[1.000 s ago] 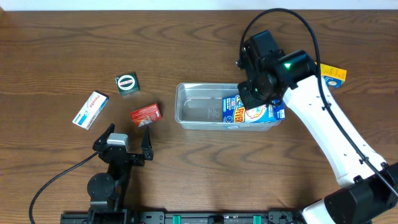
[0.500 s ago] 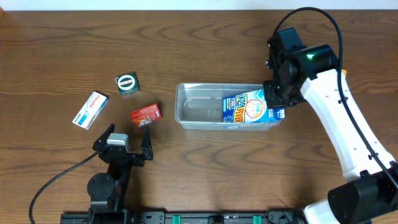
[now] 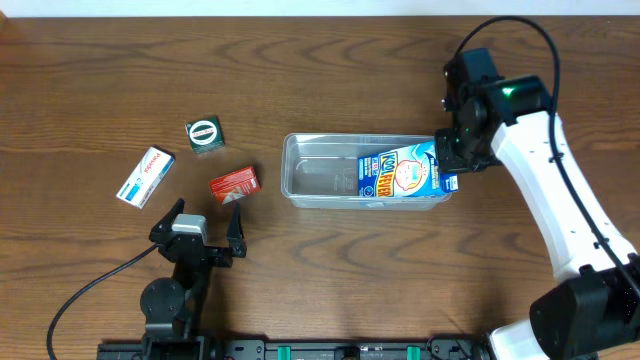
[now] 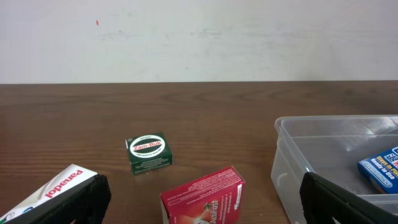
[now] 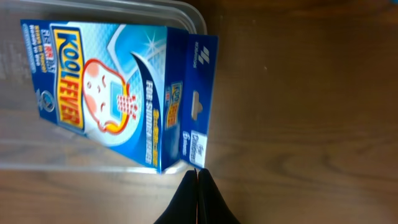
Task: Pack container
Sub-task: 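Open the right gripper and withdraw it from the container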
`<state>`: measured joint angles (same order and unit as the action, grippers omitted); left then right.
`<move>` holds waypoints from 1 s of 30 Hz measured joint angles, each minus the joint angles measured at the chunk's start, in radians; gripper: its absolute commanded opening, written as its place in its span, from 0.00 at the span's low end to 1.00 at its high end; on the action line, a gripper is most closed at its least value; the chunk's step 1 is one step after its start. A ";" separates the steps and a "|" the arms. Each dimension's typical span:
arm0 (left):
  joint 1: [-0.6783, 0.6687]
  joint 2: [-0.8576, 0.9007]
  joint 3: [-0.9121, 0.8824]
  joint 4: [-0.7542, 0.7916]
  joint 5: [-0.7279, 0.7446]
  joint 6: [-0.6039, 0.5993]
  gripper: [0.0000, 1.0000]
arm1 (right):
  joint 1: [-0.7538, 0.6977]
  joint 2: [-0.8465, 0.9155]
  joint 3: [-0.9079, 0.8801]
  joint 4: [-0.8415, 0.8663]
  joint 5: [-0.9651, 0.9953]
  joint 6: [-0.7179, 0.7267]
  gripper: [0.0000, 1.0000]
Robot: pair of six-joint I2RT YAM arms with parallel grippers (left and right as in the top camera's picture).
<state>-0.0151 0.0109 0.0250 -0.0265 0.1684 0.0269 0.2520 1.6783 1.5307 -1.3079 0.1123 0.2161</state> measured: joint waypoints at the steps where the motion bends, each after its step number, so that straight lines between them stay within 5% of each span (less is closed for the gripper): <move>1: 0.000 0.000 0.000 0.000 0.000 0.000 0.98 | 0.000 0.000 -0.022 0.021 0.000 0.000 0.01; 26: 0.000 0.000 0.000 0.000 0.000 0.000 0.98 | 0.000 0.000 -0.194 0.209 -0.011 -0.001 0.01; 29: 0.000 0.000 0.000 0.000 0.000 0.000 0.98 | 0.000 0.000 -0.195 0.211 -0.018 -0.003 0.24; 30: 0.000 0.000 0.000 0.000 0.000 0.000 0.98 | 0.000 0.000 -0.195 0.212 -0.022 -0.010 0.25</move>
<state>-0.0151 0.0109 0.0250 -0.0265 0.1684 0.0269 0.2520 1.6787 1.3357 -1.0958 0.0906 0.2058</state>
